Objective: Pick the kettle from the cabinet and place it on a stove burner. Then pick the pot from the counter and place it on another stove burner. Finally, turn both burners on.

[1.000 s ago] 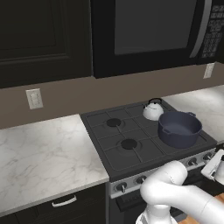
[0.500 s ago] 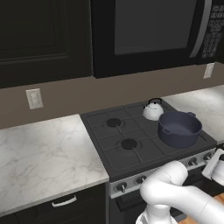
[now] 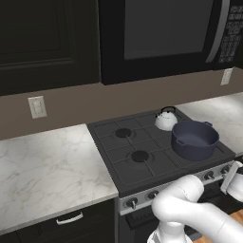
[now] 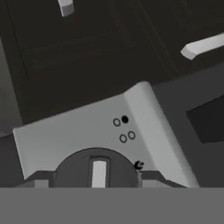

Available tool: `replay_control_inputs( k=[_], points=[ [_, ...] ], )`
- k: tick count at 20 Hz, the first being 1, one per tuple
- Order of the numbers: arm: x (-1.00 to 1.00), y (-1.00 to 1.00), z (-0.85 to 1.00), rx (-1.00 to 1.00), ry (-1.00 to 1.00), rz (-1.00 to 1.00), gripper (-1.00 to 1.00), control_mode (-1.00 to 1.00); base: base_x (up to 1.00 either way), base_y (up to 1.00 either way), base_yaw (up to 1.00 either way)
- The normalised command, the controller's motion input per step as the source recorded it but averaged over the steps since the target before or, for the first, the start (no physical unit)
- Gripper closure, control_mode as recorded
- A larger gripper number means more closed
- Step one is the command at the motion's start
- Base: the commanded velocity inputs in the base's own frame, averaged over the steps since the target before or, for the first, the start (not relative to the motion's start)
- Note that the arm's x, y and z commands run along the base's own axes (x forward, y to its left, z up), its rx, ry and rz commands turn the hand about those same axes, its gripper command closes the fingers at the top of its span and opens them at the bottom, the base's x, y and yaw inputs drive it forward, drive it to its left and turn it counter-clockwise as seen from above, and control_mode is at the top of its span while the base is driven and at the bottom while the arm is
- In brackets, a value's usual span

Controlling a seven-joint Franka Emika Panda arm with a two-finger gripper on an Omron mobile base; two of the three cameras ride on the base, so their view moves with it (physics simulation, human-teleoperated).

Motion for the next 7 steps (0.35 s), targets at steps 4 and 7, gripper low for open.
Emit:
replay_control_inputs(
  k=[4,7],
  points=[
    [-0.03,0.02,0.00,-0.18,0.00,0.00,1.00,-1.00,0.00,0.00,0.00],
    [0.00,0.04,0.00,-0.03,0.04,0.01,1.00,-1.00,0.00,0.00,0.00]
  ],
)
